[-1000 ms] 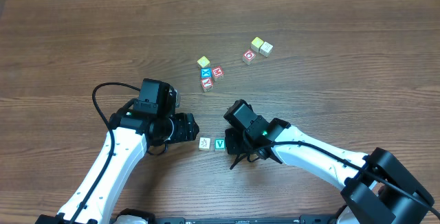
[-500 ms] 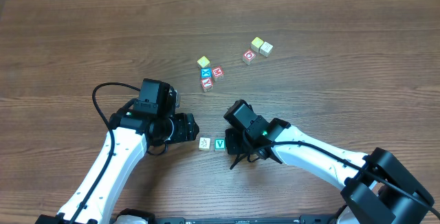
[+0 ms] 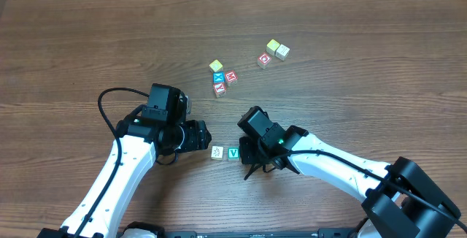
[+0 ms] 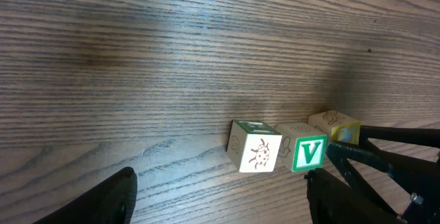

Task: Flip 3 blocks

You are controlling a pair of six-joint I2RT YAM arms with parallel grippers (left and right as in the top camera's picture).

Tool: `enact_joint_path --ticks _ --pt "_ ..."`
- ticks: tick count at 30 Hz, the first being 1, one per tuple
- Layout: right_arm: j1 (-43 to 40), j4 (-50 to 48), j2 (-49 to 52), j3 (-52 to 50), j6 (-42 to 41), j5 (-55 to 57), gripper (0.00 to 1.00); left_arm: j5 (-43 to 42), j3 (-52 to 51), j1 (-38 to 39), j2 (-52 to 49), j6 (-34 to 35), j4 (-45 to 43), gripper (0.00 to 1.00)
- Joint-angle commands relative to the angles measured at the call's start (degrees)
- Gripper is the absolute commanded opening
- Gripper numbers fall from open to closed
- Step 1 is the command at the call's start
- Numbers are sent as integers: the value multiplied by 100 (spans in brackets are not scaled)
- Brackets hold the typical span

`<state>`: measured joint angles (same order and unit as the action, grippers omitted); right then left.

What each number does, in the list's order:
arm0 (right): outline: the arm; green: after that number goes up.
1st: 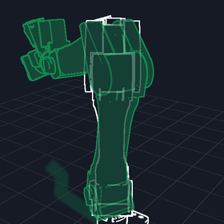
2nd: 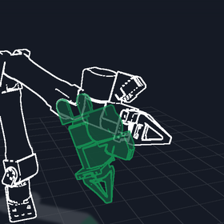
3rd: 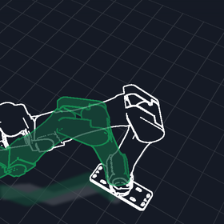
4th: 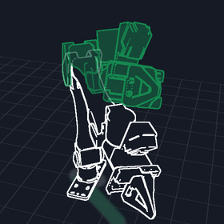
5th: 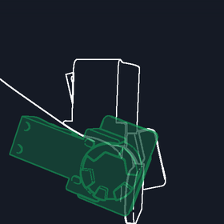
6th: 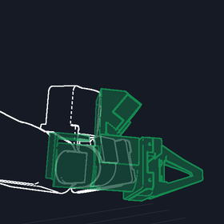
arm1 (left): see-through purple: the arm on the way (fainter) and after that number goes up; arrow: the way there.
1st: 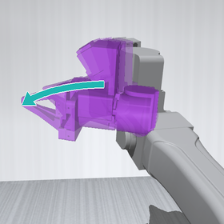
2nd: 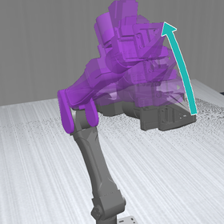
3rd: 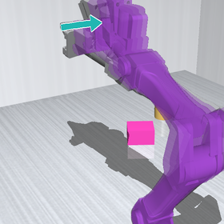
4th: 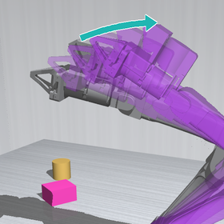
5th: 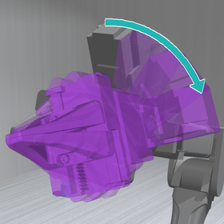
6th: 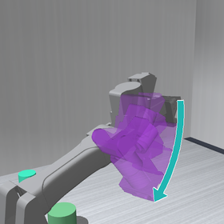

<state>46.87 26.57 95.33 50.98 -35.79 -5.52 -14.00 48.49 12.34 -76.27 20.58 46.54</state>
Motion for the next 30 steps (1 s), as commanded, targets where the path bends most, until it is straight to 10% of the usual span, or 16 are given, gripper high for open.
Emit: enact_joint_path --ticks 1,14,19,24,25,30 --pt "-17 -24 48 -15 -2 74 40 -87 118 -22 63 -131 2 72" --pt "-396 63 -531 404 411 76 47 -87 118 -22 63 -129 4 72" --pt "-577 597 -750 466 444 98 66 -61 118 -22 63 -131 129 69" --pt "-719 1320 -789 466 487 96 38 87 118 -22 63 -295 413 50" --pt "-721 1416 -789 466 621 90 4 87 118 -22 63 -431 479 46" --pt "-721 1864 -763 437 1115 94 4 85 63 -20 63 -638 601 4"
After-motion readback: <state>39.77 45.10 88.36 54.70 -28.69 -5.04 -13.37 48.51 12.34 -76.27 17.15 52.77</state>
